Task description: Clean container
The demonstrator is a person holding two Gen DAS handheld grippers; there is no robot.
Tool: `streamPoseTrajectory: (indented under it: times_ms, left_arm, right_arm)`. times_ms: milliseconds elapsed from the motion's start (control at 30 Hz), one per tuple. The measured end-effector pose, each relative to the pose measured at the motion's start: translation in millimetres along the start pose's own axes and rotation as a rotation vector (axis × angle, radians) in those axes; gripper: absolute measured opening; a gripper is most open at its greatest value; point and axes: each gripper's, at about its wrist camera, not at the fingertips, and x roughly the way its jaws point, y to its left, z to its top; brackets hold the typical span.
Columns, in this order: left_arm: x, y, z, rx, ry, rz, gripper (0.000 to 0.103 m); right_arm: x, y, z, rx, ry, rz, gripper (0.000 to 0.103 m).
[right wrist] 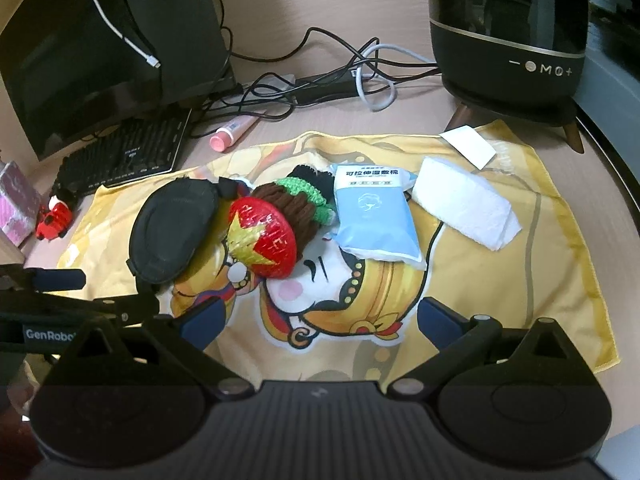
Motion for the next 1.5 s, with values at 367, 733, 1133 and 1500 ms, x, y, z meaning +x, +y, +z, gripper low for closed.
streamPoseTrajectory:
  times_ms: [367,733,1133,1500]
  left_arm:
    - [-0.2,8.5,0.2,-0.018,0.0,-0.003,0.103]
    - [2.6,12.6,-1.2,-0.025,0.024,0.003,0.103]
    - [3.7,9.9,-0.7,-0.014,0.032,-0.01,0.103]
    - [5.7,7.7,1.5,-0.047,0.043,-0.042,0.103]
  right_arm:
    - [5.5,3.2,3.8,-0.031,0.024,-0.011,0.103]
    - [12.3,4.9,7.7,-0.041,0.035,-0.002,0.103]
    - [12.3,0.5,8.5,-0.044,0.038,-0.006,0.103]
    - [11.7,-10.7,12.1,-0.04,0.029,-0.006,0.103]
